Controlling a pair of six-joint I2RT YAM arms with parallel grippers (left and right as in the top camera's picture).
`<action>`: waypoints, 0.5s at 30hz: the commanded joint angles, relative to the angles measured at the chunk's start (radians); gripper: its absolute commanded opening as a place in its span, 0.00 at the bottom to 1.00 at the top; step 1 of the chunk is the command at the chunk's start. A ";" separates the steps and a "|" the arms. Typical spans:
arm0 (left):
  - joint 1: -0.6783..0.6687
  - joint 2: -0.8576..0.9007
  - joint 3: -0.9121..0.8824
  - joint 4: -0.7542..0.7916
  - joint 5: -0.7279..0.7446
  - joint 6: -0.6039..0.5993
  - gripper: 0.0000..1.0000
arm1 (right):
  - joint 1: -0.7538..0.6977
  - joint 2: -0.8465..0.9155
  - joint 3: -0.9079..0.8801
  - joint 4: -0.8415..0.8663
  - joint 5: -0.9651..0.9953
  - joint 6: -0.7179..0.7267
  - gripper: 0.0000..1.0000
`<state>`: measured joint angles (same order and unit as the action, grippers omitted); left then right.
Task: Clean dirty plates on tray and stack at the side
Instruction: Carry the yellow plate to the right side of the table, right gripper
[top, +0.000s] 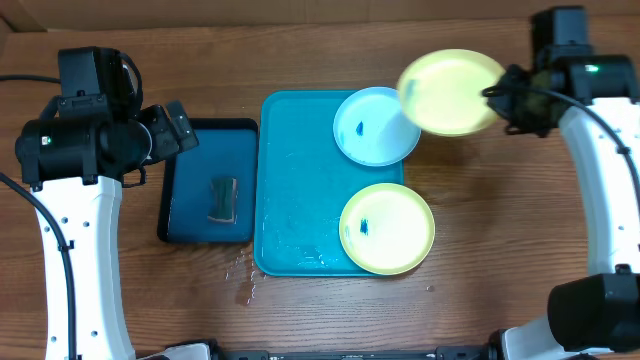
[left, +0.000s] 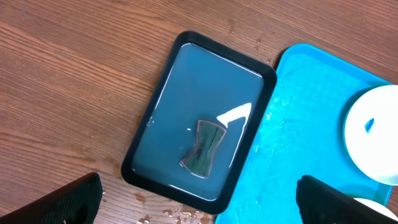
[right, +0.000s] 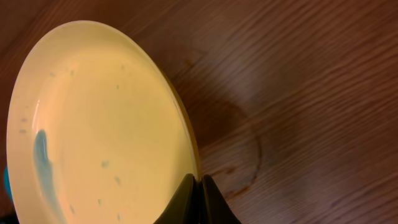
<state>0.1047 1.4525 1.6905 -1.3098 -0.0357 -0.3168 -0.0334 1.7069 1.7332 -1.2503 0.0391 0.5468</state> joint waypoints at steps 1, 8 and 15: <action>0.000 0.000 0.008 0.001 -0.012 -0.020 1.00 | -0.051 0.006 -0.061 0.001 0.012 0.004 0.04; 0.000 0.000 0.008 0.001 -0.012 -0.020 1.00 | -0.107 0.006 -0.245 0.099 0.031 0.006 0.04; 0.000 0.000 0.008 0.001 -0.013 -0.020 1.00 | -0.113 0.006 -0.383 0.211 0.074 0.009 0.04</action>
<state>0.1047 1.4525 1.6905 -1.3098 -0.0357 -0.3172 -0.1425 1.7123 1.3731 -1.0580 0.0753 0.5468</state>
